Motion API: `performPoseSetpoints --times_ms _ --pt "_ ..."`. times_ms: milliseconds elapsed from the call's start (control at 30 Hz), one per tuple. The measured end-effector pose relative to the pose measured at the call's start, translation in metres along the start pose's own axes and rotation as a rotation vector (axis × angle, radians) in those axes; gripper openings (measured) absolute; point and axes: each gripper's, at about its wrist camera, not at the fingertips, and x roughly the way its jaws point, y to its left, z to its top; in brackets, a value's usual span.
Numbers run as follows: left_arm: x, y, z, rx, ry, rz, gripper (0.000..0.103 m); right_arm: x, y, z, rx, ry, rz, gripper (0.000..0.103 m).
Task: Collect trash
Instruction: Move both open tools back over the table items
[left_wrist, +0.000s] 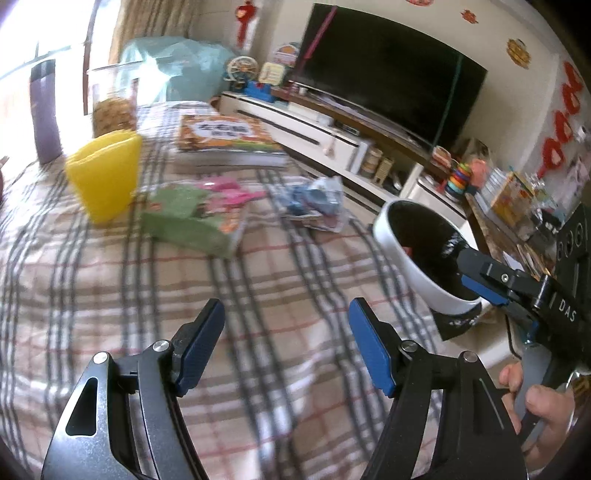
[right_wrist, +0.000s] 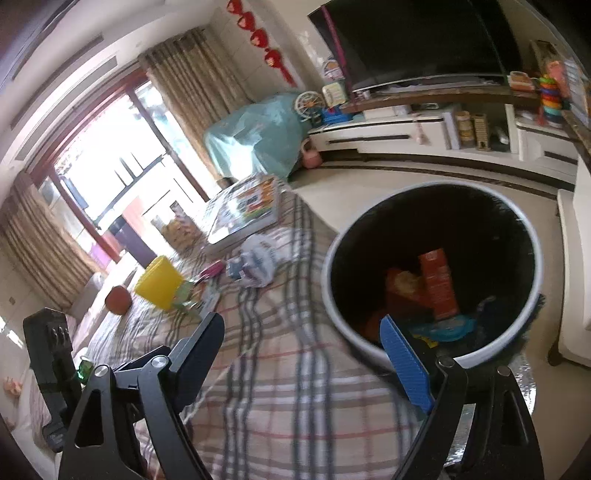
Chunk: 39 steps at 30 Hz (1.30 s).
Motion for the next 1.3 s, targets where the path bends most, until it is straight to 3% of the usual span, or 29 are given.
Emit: performPoseSetpoints --times_ms 633,1300 --pt "-0.013 0.066 -0.011 -0.109 -0.004 0.071 0.072 0.040 0.050 -0.018 -0.078 0.077 0.032 0.089" --pt "-0.009 0.085 -0.006 -0.134 0.002 0.098 0.072 0.059 0.059 -0.017 -0.091 0.097 0.032 0.089"
